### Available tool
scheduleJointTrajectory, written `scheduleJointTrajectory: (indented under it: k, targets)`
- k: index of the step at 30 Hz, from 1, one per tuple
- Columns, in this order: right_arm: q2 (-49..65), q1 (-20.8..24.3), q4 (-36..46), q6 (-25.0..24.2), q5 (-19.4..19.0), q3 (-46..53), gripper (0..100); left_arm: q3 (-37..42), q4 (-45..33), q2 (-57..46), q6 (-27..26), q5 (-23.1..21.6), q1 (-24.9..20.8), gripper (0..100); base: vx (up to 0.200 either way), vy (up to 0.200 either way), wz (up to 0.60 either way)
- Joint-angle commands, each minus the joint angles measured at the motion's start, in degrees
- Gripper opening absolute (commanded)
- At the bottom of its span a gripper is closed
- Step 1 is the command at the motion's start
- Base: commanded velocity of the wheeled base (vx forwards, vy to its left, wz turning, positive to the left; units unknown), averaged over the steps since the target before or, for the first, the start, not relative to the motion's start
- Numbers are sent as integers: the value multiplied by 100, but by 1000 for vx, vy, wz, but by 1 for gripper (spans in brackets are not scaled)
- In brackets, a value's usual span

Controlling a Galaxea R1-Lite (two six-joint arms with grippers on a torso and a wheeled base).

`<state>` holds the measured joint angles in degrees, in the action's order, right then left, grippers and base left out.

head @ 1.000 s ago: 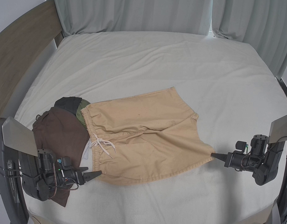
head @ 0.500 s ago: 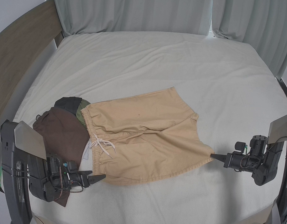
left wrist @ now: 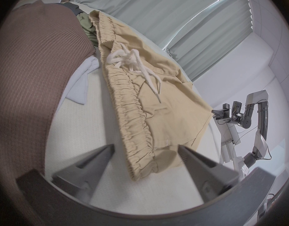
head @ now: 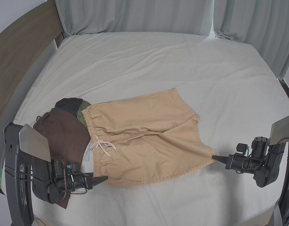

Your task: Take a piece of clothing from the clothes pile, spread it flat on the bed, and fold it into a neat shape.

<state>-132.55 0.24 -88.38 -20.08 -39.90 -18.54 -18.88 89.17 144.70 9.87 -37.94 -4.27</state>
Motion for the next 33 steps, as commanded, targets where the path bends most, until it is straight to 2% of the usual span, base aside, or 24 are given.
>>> scheduleJointTrajectory:
  k: [1,9,13,18,25,33]
  targets:
    - [-8,-16,-4,4,0,0,0,-28,-14,58,6,-12,-13,0,0,0,0]
    - [-17,-86,-4,57,9,123,0,-80,-5,58,-12,-21,31,0,0,0,0]
    - [-78,-235,-4,487,-9,263,0,16,-5,-153,-47,-65,119,0,0,0,0]
    - [-175,-253,-4,944,-18,536,0,324,-14,-513,-56,-337,172,0,0,0,0]
    - [-228,-253,-4,1507,-150,940,0,605,-14,-794,-161,-451,172,0,0,0,0]
    - [-491,-350,-4,1955,-176,993,0,763,-14,-759,-443,-583,251,0,0,0,0]
